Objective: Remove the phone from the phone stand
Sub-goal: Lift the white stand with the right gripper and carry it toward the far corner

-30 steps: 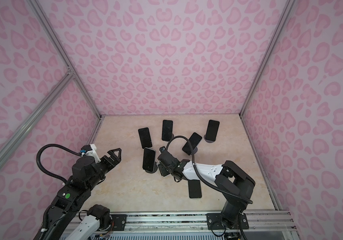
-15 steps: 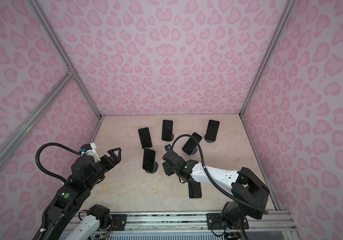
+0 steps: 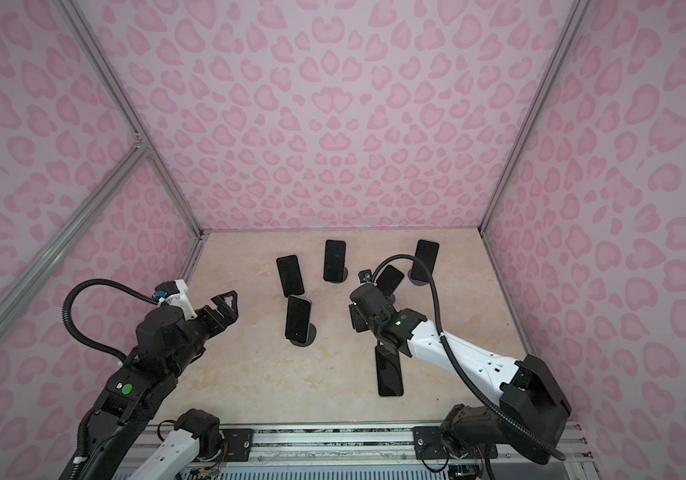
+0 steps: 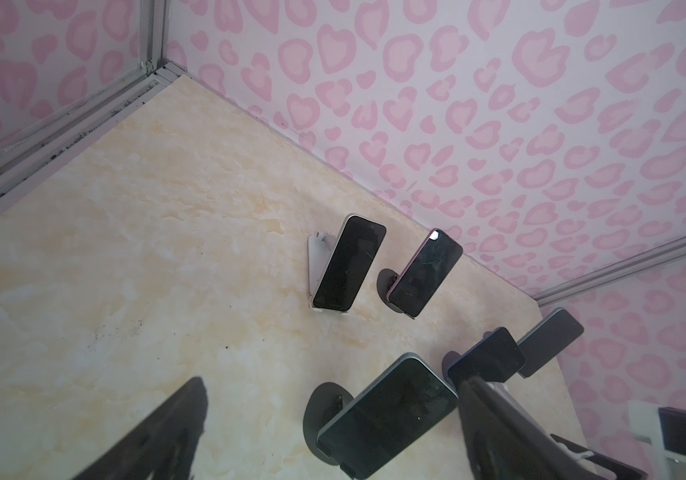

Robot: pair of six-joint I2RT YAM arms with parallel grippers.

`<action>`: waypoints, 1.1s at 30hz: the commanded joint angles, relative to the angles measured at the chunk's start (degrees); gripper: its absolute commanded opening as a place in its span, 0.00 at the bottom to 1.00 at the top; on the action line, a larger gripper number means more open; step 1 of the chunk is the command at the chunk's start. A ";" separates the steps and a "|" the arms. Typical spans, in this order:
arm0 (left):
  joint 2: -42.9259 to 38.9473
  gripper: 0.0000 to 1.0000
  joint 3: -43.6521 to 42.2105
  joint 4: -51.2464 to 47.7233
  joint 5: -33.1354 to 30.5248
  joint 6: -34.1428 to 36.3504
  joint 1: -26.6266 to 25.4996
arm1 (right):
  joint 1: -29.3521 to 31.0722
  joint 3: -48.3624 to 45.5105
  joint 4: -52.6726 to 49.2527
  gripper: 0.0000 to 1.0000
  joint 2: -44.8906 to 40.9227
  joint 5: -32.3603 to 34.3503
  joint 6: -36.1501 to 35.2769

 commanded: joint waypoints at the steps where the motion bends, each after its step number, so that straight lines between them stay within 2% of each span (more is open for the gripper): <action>1: -0.70 0.98 1.04 -0.10 -2.16 1.95 0.08 | -1.25 0.41 -0.95 0.52 -2.70 3.51 -1.36; 9: -3.71 0.97 2.66 -2.79 -4.95 4.13 0.11 | -7.86 -0.07 -6.56 0.52 -10.41 5.01 -2.48; 16: -4.12 0.97 -0.45 -1.08 -4.93 2.96 0.14 | -15.78 -0.91 -8.79 0.51 -15.12 4.99 -3.47; 25: 3.30 0.97 -1.65 1.71 0.41 -0.97 0.15 | -25.07 1.35 -8.13 0.50 -13.47 8.24 -0.14; 33: 4.94 0.97 -2.75 3.53 4.88 -3.42 0.15 | -35.74 2.71 -5.64 0.48 -9.96 8.09 4.15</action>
